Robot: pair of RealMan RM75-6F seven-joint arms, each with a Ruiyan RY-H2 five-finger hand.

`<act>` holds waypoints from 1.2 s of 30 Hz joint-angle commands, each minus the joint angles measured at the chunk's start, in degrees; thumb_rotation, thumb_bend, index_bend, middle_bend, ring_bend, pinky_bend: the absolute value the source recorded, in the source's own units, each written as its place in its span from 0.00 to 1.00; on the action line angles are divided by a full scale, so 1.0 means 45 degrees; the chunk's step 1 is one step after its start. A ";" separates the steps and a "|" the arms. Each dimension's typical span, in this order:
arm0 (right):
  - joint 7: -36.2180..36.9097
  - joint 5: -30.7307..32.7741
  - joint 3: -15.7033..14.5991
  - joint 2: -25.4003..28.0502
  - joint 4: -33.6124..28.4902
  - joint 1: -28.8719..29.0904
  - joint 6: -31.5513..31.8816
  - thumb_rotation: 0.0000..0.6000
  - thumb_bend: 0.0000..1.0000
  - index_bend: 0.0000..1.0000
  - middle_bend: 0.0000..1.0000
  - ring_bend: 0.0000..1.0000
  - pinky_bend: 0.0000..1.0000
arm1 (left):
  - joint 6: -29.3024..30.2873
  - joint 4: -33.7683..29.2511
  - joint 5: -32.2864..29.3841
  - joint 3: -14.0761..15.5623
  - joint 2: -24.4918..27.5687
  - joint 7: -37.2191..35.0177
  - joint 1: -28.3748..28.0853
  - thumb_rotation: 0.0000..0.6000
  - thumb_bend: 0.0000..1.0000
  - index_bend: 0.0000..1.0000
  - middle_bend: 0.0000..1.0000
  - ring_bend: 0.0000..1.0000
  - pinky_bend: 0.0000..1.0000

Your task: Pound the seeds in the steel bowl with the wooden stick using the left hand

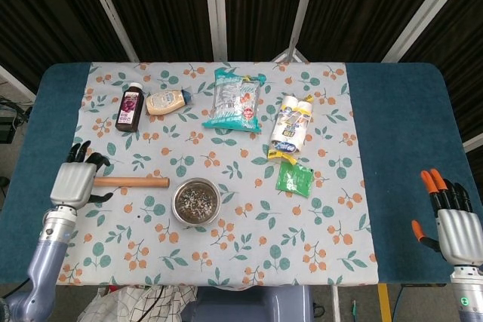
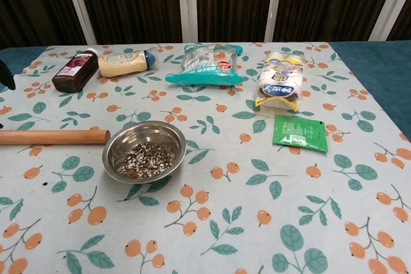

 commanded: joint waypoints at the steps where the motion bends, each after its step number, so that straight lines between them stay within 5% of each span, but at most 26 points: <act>1: 0.0012 0.0022 0.0002 0.0011 -0.0007 0.0001 -0.0018 1.00 0.37 0.00 0.00 0.00 0.00 | -0.0288 0.0628 -0.0525 -0.0057 -0.0743 0.0527 -0.0474 1.00 0.20 0.36 0.28 0.00 0.00; 36: 0.0201 0.0175 0.0033 0.0070 -0.0089 0.0039 -0.0163 1.00 0.37 0.00 0.00 0.00 0.00 | -0.0843 0.3209 -0.2905 -0.0138 -0.4088 0.1897 -0.2696 1.00 0.24 0.42 0.36 0.02 0.00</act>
